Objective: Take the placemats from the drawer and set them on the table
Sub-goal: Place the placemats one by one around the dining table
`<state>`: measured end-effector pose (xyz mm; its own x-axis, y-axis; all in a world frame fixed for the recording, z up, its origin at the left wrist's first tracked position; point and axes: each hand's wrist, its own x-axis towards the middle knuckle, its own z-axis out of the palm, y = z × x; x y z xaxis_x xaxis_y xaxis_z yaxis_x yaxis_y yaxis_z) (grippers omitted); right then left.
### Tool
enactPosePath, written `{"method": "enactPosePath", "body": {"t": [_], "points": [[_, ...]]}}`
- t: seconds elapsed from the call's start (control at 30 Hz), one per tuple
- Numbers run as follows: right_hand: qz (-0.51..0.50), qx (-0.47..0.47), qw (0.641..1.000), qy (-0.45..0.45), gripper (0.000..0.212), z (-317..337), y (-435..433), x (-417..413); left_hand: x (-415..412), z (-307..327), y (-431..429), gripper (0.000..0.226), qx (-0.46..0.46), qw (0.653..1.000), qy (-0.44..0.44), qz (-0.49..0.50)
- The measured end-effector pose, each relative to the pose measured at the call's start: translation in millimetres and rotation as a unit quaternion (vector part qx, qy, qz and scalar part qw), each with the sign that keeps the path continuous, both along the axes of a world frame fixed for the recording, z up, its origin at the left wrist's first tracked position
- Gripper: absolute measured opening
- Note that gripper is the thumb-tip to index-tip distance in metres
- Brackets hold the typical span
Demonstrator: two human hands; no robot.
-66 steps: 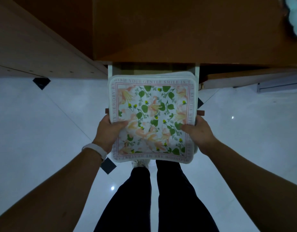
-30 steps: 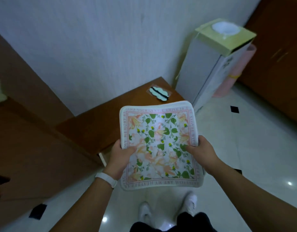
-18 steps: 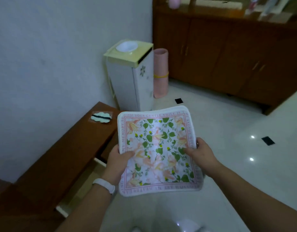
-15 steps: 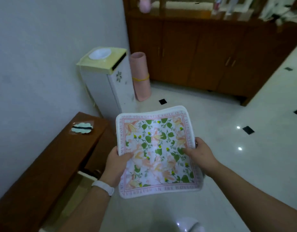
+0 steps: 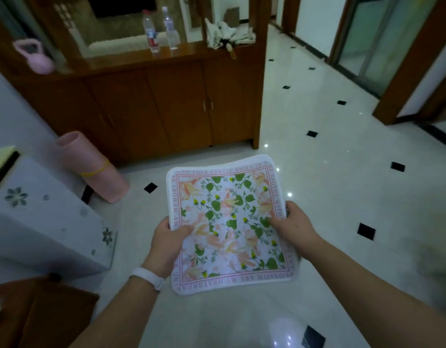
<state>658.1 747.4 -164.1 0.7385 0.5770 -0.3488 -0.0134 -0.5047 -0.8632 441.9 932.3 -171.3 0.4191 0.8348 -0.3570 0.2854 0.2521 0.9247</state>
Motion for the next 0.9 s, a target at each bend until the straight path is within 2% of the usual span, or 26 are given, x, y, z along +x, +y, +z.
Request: {"method": "enactPosePath", "body": {"t": [0.43, 0.67, 0.9], "points": [[-0.251, -0.019, 0.968, 0.024, 0.02, -6.2, -128.1, 118.2, 235.0, -17.1, -45.7, 0.019, -0.05, 0.971, 0.011, -0.233], [-0.356, -0.035, 0.934, 0.008, 0.019, 2.8, -146.2, 176.5, 360.9, -20.2, -48.4, 0.016, -0.071, 0.938, 0.0, -0.339], [-0.474, -0.019, 0.881, -0.003, 0.025, 25.4, -152.0, 233.1, 485.3, -3.4, -53.0, 0.016, -0.089, 0.884, -0.017, -0.458]]}}
